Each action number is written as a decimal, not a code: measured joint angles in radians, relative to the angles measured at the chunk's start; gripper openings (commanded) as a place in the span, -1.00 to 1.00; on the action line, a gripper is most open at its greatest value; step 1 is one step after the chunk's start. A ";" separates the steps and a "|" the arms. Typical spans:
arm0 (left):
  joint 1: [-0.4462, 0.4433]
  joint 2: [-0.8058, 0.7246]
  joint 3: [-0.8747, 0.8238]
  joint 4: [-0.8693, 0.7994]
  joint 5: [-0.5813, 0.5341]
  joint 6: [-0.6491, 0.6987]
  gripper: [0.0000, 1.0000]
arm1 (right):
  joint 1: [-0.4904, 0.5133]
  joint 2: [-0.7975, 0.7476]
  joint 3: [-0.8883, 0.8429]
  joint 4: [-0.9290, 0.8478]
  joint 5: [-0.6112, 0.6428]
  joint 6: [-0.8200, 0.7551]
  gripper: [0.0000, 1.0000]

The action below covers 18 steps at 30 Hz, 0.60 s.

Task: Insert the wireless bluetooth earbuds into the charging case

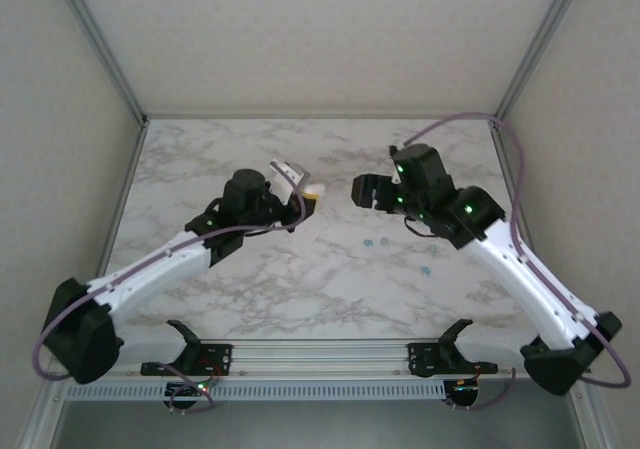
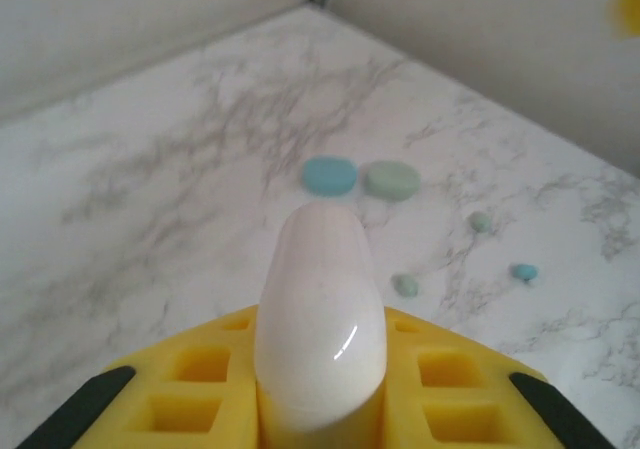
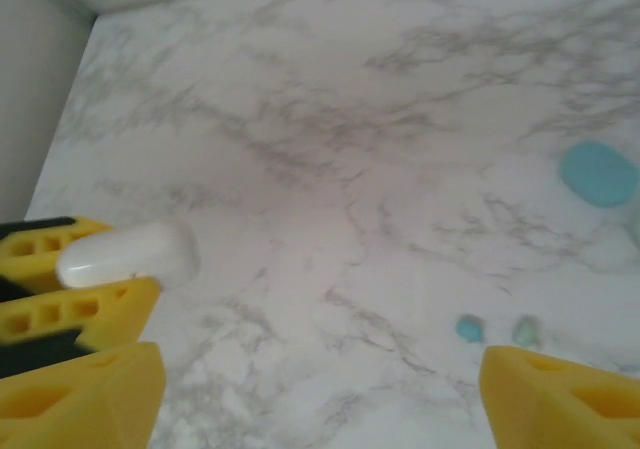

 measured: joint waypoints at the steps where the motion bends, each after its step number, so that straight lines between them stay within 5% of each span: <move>1: 0.021 0.040 0.012 -0.012 0.013 -0.042 -0.67 | -0.006 -0.034 -0.033 0.011 0.026 0.017 0.81; 18: 0.172 0.679 0.435 -0.268 0.223 -0.435 -0.63 | -0.066 -0.135 -0.213 0.055 0.098 0.174 0.85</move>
